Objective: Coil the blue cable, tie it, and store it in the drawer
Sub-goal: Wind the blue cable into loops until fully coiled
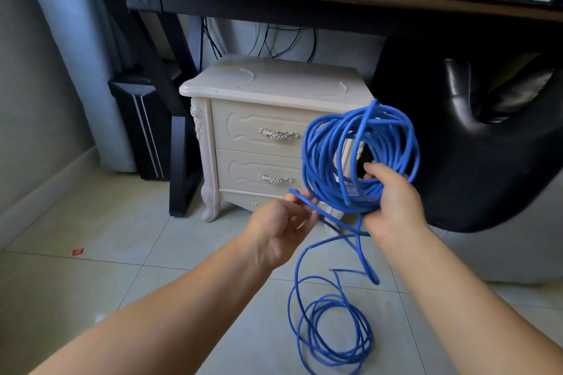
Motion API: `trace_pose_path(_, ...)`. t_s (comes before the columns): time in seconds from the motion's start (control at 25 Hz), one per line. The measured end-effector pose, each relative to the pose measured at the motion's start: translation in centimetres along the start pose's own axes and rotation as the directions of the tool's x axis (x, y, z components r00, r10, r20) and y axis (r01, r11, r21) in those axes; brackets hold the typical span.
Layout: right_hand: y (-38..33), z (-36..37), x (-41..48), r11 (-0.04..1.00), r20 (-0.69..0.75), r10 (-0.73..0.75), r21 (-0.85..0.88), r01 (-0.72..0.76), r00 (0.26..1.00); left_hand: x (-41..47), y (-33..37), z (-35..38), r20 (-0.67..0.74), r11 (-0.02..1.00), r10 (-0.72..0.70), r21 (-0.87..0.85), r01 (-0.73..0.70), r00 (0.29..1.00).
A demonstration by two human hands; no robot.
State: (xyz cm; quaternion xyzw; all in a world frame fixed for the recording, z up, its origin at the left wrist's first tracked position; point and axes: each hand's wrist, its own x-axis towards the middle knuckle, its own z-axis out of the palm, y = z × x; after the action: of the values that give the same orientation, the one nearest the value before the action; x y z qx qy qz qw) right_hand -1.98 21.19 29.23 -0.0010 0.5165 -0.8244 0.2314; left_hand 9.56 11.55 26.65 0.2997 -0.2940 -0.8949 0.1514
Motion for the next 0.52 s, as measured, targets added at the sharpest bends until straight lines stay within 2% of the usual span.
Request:
trace_pose_path(0.12,-0.1,-0.9,0.4,0.982,-0.179,-0.138,-0.151,0.112,0.974,-0.1,0.7,-0.2,-0.010,0.995,0.088,-0.045,-0.088,0.996)
trace_pose_path(0.24,0.5,-1.5,0.3,0.908,-0.194,-0.281,-0.370,0.195,0.940,-0.2,0.9,-0.2,0.030,0.983,0.181,0.009,-0.181,0.983)
trace_pose_path(0.36,0.6,-1.5,-0.1,0.767,-0.072,-0.413,-0.565,0.304,0.908,-0.3,1.7,-0.7,0.130,0.916,0.306,0.229,-0.329,0.943)
trace_pose_path(0.44,0.4,-1.2,-0.8,0.659,0.056,-0.441,-0.656,0.366,0.896,-0.2,2.2,-1.1,0.261,0.798,0.341,0.427,-0.425,0.903)
trace_pose_path(0.52,0.3,-0.7,-1.8,0.548,0.211,-0.391,-0.729,0.410,0.896,-0.3,2.6,-0.9,0.342,0.678,0.322,0.568,-0.467,0.883)
